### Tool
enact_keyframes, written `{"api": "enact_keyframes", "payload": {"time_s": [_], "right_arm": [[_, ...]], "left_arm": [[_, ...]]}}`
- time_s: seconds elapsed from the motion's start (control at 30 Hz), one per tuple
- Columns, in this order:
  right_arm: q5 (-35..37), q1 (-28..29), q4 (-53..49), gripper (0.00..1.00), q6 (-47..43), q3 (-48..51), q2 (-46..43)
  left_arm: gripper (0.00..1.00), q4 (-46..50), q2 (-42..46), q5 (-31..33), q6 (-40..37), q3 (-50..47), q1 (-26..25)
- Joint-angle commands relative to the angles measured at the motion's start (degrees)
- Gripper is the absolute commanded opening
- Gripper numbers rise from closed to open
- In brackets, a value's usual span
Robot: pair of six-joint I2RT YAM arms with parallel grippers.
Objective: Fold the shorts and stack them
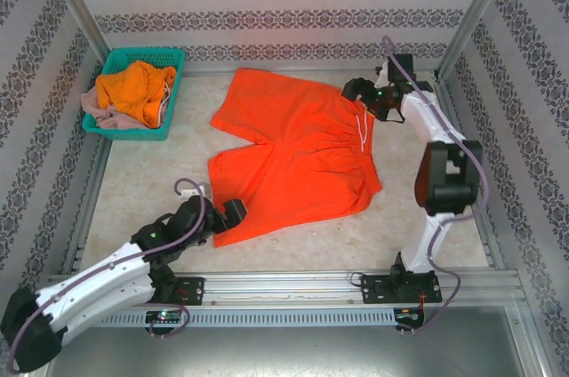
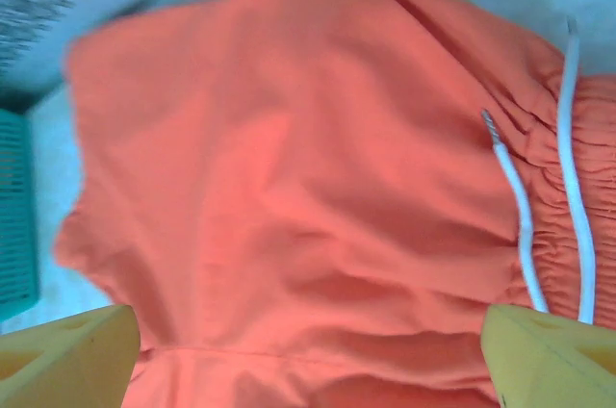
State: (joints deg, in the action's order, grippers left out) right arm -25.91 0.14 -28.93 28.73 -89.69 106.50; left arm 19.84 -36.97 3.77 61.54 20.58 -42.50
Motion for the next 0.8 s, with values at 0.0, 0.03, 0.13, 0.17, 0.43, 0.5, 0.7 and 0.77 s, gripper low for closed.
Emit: {"api": "enact_keyframes", "payload": {"time_s": [0.0, 0.03, 0.13, 0.17, 0.43, 0.5, 0.7, 0.77], "right_arm": [[-1.1, 0.4, 6.0, 0.92, -1.3, 8.3, -10.8], [-0.9, 0.6, 7.8, 0.92, -1.3, 11.7, -14.4], [-0.1, 0.9, 12.4, 0.92, -0.5, 21.2, -23.9], [0.3, 1.0, 13.3, 0.92, -0.1, 23.9, -26.6], [4.1, 2.5, 12.7, 0.92, -2.5, 37.8, -42.3], [4.3, 2.7, 12.0, 0.92, -2.9, 39.7, -44.0], [4.5, 3.0, 9.9, 0.93, -3.8, 42.7, -46.2], [4.5, 3.1, 9.3, 0.93, -4.4, 43.1, -46.5]], "left_arm": [[1.00, 16.5, 5.8, 3.0, -1.3, 3.9, 1.7], [0.98, 18.5, 7.0, 2.6, -0.4, 3.9, 1.8], [0.94, 20.7, 9.0, -1.2, 3.1, 1.8, 1.9], [0.93, 20.8, 9.2, -2.8, 4.1, 0.8, 1.9], [0.82, 20.5, 5.4, -8.3, 5.7, -2.8, 1.9], [0.78, 18.4, 3.9, -8.6, 5.3, -3.2, 1.9], [0.69, 10.0, -1.7, -11.2, 6.6, -5.4, 1.9], [0.66, 8.4, -2.5, -10.9, 6.8, -5.8, 1.9]]}}
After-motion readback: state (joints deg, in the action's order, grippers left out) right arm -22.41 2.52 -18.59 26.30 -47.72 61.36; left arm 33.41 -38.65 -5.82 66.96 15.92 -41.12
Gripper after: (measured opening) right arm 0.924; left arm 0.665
